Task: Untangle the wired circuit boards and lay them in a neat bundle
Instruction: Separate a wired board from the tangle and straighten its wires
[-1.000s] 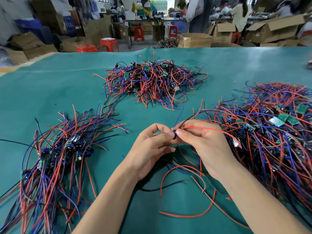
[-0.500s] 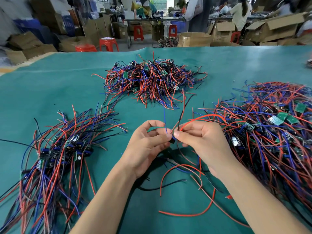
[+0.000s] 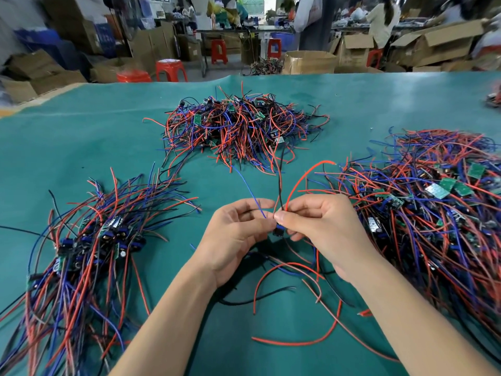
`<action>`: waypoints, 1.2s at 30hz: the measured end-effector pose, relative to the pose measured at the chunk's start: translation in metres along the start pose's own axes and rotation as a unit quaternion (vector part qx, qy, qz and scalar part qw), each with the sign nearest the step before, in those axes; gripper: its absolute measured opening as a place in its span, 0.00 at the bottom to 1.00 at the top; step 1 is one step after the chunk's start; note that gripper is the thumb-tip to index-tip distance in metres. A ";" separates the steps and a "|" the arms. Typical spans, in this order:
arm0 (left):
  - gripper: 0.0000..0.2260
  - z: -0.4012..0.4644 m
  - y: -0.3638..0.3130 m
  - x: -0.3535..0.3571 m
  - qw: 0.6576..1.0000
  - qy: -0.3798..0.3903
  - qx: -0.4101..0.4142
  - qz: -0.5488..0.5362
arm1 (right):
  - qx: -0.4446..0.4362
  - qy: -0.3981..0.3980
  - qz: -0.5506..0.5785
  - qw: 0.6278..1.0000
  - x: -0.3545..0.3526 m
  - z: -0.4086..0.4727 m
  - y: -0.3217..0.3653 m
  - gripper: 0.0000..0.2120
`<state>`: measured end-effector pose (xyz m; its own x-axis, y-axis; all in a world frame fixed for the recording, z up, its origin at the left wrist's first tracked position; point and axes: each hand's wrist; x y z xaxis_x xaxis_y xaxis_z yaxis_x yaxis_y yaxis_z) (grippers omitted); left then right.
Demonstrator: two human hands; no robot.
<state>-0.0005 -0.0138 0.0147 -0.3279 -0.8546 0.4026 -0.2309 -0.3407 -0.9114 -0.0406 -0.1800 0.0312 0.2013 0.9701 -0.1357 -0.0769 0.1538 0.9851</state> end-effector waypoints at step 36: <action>0.06 -0.006 0.003 0.006 0.989 0.104 0.009 0.107 | -0.068 -0.249 0.026 0.966 -0.023 0.015 -0.001 0.12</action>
<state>-0.0083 -0.0175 0.0145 -0.5496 -0.8094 0.2071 -0.1202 -0.1687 -0.9783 -0.0307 -0.2053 0.0348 0.6362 0.7714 0.0142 -0.2198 0.1636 0.9617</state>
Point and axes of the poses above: each hand's wrist, its own z-axis towards the middle knuckle, its own x-axis out of the palm, y = z × x, and after that the axes turned 2 degrees about -y, right-handed
